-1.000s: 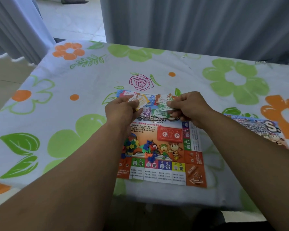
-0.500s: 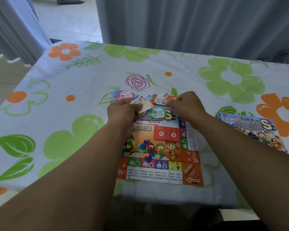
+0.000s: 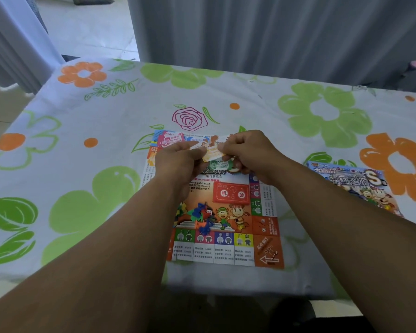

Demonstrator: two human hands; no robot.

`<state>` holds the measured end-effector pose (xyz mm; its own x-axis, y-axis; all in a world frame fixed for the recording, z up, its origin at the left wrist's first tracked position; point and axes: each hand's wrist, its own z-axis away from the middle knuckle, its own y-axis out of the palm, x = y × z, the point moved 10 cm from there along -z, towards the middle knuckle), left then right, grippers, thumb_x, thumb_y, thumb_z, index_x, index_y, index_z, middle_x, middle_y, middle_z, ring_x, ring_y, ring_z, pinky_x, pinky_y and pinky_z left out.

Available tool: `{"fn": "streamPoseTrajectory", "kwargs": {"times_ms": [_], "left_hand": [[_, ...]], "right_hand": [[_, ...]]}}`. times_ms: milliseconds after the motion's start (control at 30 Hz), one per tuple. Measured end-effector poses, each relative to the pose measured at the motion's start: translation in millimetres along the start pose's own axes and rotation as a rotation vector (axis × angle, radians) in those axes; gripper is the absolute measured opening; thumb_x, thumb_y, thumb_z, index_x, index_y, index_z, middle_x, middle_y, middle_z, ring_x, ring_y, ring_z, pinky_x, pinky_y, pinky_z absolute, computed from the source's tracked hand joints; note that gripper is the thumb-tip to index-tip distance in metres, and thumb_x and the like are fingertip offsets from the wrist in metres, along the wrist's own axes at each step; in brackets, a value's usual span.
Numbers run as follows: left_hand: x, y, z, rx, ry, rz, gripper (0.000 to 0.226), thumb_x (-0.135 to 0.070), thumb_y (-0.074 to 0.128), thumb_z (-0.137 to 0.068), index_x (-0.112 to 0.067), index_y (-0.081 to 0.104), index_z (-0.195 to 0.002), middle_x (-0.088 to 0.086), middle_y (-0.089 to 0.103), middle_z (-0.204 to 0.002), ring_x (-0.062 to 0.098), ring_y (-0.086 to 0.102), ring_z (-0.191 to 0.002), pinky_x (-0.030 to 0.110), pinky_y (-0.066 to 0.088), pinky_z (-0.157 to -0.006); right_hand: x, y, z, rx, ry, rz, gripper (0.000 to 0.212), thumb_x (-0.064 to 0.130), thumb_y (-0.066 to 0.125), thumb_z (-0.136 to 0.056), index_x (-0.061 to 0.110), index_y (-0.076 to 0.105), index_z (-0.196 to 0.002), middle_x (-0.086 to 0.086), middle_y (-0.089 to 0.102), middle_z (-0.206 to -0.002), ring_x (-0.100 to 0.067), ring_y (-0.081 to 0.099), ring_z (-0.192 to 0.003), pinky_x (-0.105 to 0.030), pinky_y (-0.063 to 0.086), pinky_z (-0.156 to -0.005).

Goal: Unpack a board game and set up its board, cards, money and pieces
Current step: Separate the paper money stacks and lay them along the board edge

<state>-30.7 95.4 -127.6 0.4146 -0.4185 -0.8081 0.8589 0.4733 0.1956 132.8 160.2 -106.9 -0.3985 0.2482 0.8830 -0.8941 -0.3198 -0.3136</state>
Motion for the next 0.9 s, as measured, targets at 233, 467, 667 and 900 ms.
{"fn": "streamPoseTrajectory", "kwargs": {"times_ms": [233,467,667,900], "left_hand": [[6,4,-3,-0.007,-0.013,0.04,0.02,0.004,0.064,-0.091,-0.002,0.061,-0.11,0.02,0.072,-0.095,0.021,0.075,-0.072,0.028,0.061,-0.063],[10,12,-3,-0.009,-0.015,0.023,0.018,0.002,0.065,-0.091,-0.001,0.062,-0.108,0.016,0.073,-0.085,0.018,0.073,-0.067,0.024,0.059,-0.058],[10,14,-2,-0.007,-0.007,0.003,0.017,0.001,0.064,-0.092,0.001,0.063,-0.109,0.012,0.069,-0.077,0.016,0.069,-0.063,0.025,0.061,-0.064],[4,2,-2,-0.02,0.004,-0.007,0.017,0.003,0.063,-0.091,0.002,0.063,-0.108,0.015,0.069,-0.081,0.017,0.066,-0.063,0.026,0.06,-0.068]], "right_hand": [[-13,-76,-4,-0.402,0.03,-0.12,0.017,0.018,0.067,-0.095,0.003,0.064,-0.087,-0.005,0.066,-0.071,-0.007,0.049,-0.039,-0.021,0.038,-0.04],[-25,-92,-1,-0.426,0.053,-0.136,0.018,0.018,0.068,-0.095,0.007,0.059,-0.084,-0.01,0.063,-0.072,-0.009,0.043,-0.041,-0.022,0.032,-0.042],[-24,-89,-2,-0.408,0.047,-0.115,0.018,0.019,0.069,-0.094,0.006,0.061,-0.084,-0.01,0.068,-0.077,-0.009,0.046,-0.043,-0.022,0.034,-0.044],[-17,-67,-6,-0.346,0.035,-0.056,0.019,0.021,0.07,-0.093,0.005,0.064,-0.084,-0.011,0.071,-0.081,-0.007,0.05,-0.042,-0.021,0.037,-0.043]]}}
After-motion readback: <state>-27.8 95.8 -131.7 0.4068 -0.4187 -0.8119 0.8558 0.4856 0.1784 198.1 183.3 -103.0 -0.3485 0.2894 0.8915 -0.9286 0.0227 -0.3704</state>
